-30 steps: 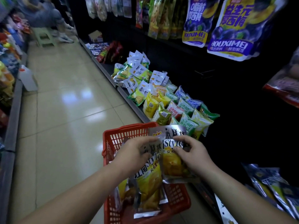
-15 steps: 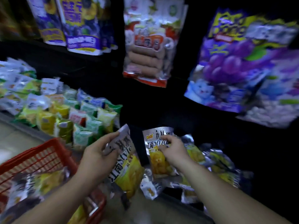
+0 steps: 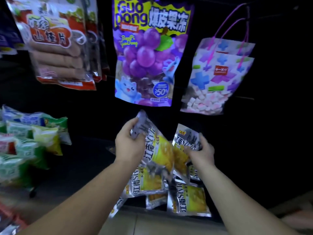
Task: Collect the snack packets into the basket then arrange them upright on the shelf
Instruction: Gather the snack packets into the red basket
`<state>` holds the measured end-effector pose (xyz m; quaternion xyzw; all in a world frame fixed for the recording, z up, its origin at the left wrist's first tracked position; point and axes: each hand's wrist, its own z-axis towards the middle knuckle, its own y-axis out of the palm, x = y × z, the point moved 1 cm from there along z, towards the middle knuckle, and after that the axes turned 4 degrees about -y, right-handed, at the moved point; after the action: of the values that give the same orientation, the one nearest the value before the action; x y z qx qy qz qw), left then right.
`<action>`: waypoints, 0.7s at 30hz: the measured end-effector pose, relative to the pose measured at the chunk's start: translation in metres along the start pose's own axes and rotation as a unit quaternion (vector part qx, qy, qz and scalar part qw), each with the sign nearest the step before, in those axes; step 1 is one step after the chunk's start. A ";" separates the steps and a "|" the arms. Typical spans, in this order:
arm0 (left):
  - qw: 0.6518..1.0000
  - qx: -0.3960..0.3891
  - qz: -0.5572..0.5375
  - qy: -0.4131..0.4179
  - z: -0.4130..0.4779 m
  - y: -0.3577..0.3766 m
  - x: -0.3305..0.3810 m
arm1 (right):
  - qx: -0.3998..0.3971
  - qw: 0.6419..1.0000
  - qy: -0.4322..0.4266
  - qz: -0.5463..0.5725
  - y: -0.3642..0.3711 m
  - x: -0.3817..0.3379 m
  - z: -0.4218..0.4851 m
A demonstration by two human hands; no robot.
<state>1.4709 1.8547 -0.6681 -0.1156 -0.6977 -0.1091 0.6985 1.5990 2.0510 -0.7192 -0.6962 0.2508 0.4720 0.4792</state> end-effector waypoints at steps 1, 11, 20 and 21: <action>0.999 0.026 -0.028 -0.011 0.000 0.011 0.000 | 0.022 0.999 0.030 -0.031 -0.007 0.002 0.003; 0.935 -0.189 0.100 -0.282 -0.039 -0.009 -0.090 | -0.094 0.962 -0.090 -0.240 0.016 -0.024 -0.030; 0.960 -0.068 0.076 -0.259 -0.075 -0.127 -0.118 | -0.374 0.887 -0.112 -0.246 0.098 -0.037 -0.090; 0.962 -0.051 0.073 -0.260 -0.081 -0.145 -0.122 | -0.393 0.873 -0.126 -0.259 0.112 -0.040 -0.100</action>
<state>1.5021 1.6908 -0.7891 -0.2259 -0.8384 -0.0597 0.4924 1.5337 1.9104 -0.7215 -0.8016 -0.2075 0.4746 0.2987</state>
